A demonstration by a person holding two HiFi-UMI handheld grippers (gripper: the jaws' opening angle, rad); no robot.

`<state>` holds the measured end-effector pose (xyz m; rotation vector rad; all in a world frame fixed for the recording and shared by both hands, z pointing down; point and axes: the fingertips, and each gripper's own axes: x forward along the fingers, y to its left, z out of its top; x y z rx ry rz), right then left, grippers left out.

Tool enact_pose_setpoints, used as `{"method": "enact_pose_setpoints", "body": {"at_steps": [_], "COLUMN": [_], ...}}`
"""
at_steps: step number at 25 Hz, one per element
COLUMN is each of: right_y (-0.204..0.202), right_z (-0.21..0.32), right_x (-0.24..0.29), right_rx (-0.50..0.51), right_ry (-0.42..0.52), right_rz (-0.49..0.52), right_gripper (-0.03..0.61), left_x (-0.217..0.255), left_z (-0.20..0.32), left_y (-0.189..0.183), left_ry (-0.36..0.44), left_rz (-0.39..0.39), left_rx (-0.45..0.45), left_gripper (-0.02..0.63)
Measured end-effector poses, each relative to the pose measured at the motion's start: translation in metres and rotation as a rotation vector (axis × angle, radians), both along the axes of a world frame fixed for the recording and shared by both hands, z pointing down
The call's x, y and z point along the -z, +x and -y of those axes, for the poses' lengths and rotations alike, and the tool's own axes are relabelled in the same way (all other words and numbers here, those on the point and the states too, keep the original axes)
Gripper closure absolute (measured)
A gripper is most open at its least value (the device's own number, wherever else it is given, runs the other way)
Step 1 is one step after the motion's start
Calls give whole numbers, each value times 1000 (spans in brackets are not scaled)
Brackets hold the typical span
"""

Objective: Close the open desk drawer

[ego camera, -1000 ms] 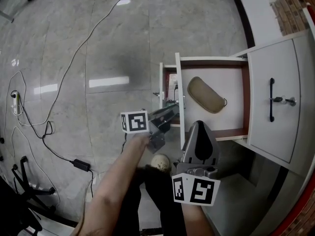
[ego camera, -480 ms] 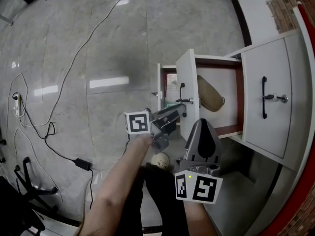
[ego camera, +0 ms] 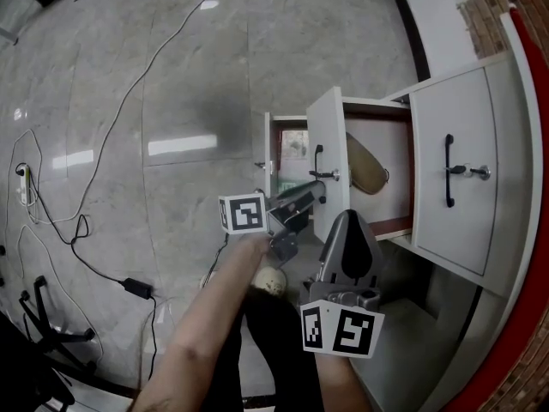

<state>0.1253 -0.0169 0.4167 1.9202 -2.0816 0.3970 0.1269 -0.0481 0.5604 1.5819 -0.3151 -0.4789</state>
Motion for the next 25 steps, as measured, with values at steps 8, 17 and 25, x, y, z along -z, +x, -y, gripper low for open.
{"method": "enact_pose_setpoints", "body": {"at_steps": [8, 17, 25], "right_y": [13, 35, 61], "right_z": [0, 1, 0], "right_x": [-5, -12, -18], "right_rx": [-54, -120, -210], "right_ry": [-13, -15, -13], "right_rz": [30, 30, 18], "right_gripper": [565, 566, 565], "left_x": [0, 0, -1], "left_z": [0, 7, 12], "left_y": [17, 56, 90], "left_ry": [-5, 6, -1], "left_rz": [-26, -44, -82], "left_rx": [18, -29, -54], "left_gripper": [584, 584, 584]}}
